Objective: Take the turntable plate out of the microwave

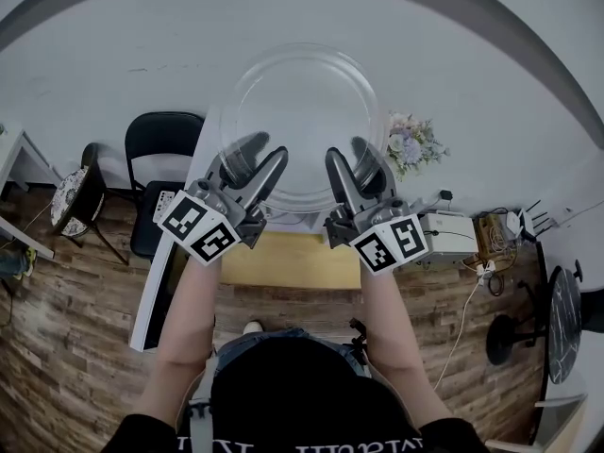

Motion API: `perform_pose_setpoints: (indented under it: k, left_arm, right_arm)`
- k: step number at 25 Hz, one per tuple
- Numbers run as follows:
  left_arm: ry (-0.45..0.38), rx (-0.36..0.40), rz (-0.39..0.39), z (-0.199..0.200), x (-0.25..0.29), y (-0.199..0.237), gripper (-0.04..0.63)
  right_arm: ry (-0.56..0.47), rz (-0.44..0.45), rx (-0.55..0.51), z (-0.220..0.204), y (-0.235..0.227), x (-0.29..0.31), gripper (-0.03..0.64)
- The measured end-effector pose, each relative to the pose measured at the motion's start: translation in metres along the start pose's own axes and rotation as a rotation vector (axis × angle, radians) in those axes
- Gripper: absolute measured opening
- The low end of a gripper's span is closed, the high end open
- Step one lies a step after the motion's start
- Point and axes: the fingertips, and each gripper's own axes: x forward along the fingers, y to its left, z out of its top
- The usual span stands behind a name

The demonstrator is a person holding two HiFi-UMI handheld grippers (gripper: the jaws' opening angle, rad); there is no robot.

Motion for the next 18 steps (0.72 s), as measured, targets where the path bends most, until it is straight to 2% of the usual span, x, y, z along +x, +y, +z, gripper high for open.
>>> perform_pose_setpoints:
  k: [18]
  left_arm:
    - [0.0, 0.029, 0.027, -0.002, 0.014, 0.001, 0.166]
  right_arm:
    - [-0.016, 0.032, 0.005, 0.003, -0.015, 0.004, 0.224]
